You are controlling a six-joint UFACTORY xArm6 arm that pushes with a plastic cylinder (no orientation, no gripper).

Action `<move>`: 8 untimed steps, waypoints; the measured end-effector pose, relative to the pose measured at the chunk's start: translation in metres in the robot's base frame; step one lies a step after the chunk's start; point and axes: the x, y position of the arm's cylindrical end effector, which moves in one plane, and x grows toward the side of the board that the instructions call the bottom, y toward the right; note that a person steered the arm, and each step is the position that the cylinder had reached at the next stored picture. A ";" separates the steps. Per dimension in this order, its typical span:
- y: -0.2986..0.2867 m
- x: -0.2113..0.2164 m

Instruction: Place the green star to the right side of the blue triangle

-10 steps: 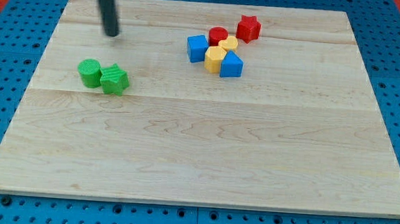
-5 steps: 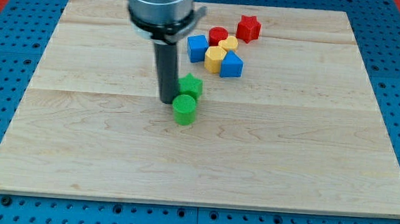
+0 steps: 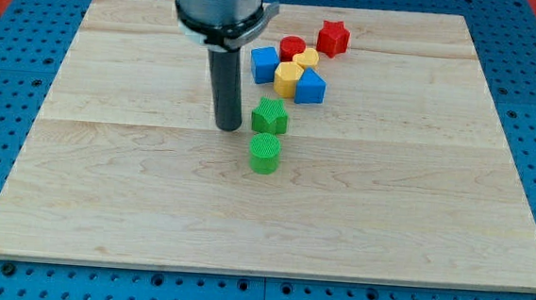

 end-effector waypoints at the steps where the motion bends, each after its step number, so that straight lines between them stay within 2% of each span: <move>1: 0.014 0.002; 4: 0.122 0.006; 5: 0.134 0.020; 6: 0.171 0.007; 8: 0.163 -0.010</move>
